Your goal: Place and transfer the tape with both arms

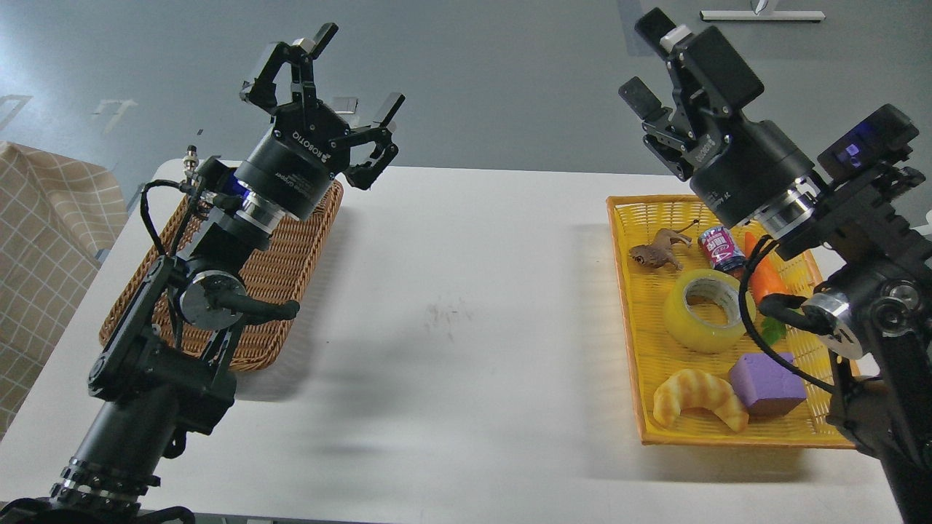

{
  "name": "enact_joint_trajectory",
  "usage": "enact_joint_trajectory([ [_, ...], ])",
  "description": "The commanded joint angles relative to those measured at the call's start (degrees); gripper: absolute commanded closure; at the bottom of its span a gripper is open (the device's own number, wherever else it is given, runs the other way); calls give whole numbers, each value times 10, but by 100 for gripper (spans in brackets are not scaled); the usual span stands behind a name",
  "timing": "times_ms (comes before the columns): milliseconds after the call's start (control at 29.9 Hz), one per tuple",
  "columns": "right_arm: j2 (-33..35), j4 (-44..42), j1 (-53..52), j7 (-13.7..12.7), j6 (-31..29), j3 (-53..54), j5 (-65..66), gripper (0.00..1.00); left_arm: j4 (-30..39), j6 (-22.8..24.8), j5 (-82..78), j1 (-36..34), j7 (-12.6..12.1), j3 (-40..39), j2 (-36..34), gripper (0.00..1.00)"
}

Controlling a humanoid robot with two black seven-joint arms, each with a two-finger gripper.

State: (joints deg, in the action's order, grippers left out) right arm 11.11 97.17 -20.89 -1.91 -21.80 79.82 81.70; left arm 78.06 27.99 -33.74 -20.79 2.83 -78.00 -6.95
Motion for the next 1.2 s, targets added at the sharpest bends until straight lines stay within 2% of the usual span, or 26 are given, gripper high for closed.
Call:
enact_joint_trajectory([
  [0,62,3,13,1,0,-4,38,0,0,0,0,3,-1,0,1,2],
  [67,109,4,18,1,-2,-5,40,0,0,0,0,4,-1,0,1,2],
  [167,243,14,39,1,-7,-32,54,0,-1,0,0,3,-3,2,0,2],
  [268,316,15,43,3,-8,-57,82,0,-3,0,0,5,-3,2,-2,2],
  [535,378,-2,69,4,-10,-64,134,0,-5,0,0,11,-3,2,-2,2],
  [803,378,-1,82,3,-14,-22,94,0,-5,0,0,11,-3,1,-2,2],
  [870,381,-1,82,1,-25,4,66,0,-5,0,-1,12,-2,1,-2,2],
  [903,389,-15,81,5,-60,19,26,0,-4,0,-2,15,-3,1,-2,2],
  [970,386,-42,80,7,-62,40,-8,0,3,0,-4,19,-3,2,-2,2],
  [1171,375,-50,108,7,-62,66,-1,0,-4,0,-3,19,-3,2,-3,2],
])
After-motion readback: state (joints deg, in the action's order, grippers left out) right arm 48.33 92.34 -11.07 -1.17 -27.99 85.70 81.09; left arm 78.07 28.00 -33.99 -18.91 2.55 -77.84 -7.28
